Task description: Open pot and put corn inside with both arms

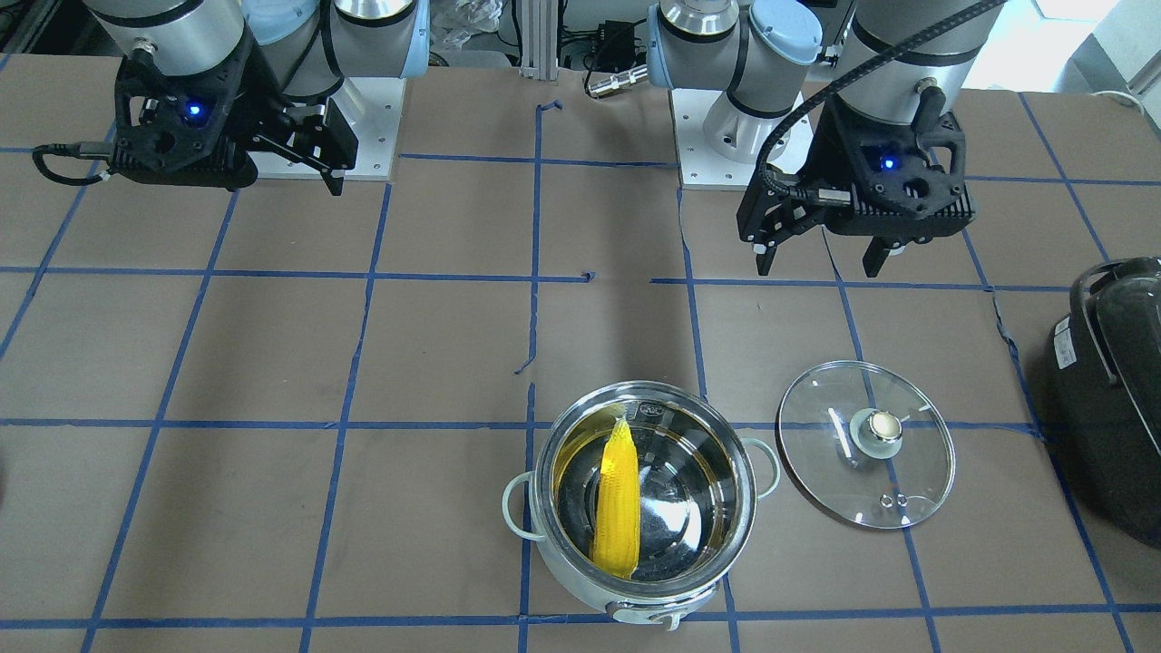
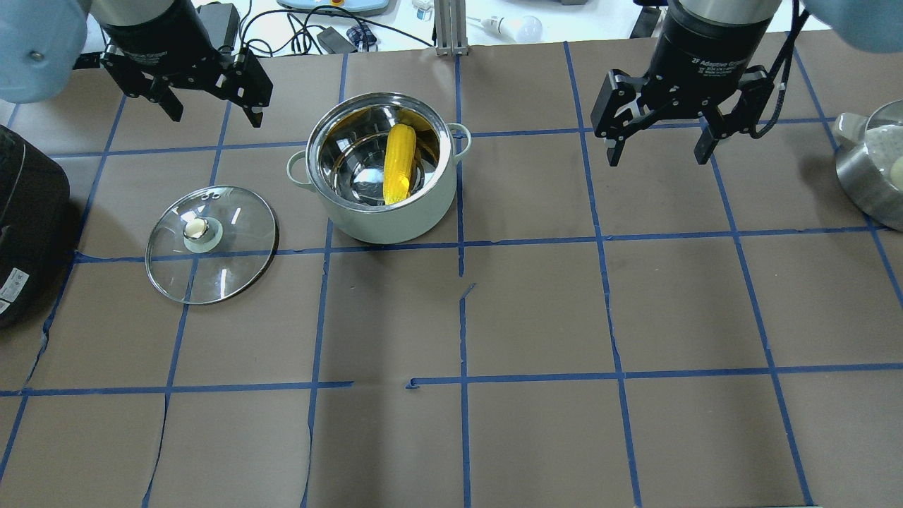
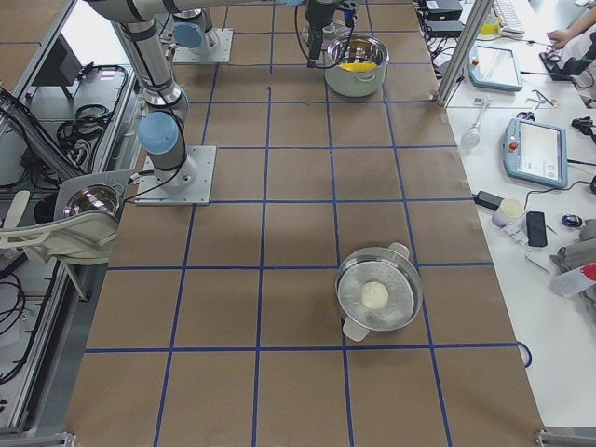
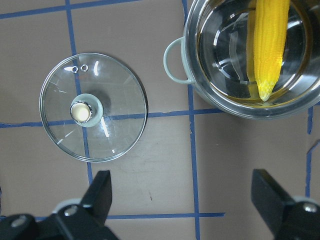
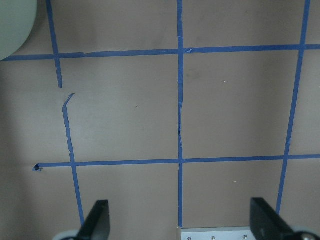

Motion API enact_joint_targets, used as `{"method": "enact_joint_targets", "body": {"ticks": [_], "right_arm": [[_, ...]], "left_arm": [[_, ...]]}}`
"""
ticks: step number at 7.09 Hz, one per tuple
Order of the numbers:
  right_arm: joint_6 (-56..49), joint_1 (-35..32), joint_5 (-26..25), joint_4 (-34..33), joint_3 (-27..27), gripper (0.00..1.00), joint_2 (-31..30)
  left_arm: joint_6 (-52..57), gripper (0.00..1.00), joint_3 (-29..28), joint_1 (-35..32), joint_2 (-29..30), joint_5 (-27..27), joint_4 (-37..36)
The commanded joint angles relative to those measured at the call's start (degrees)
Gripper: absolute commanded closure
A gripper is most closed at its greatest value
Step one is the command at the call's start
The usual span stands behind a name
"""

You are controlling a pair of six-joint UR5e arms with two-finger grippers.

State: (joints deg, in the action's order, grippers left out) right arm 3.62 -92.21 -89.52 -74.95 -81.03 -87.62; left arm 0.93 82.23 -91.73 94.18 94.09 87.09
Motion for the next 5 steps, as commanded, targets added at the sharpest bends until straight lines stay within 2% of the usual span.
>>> {"method": "enact_joint_targets", "body": {"ticks": [1, 5], "right_arm": [[-0.11, 0.1, -3.09, 0.68, -0.1, 0.0, 0.17], [-0.02, 0.19, -2.77, -0.2, -0.19, 0.0, 0.17]], "left_arm": [[-0.49, 0.0, 0.12, -0.2, -0.49, -0.75, 0.01], [-0.49, 0.0, 0.21, -0.2, -0.58, -0.75, 0.01]]}}
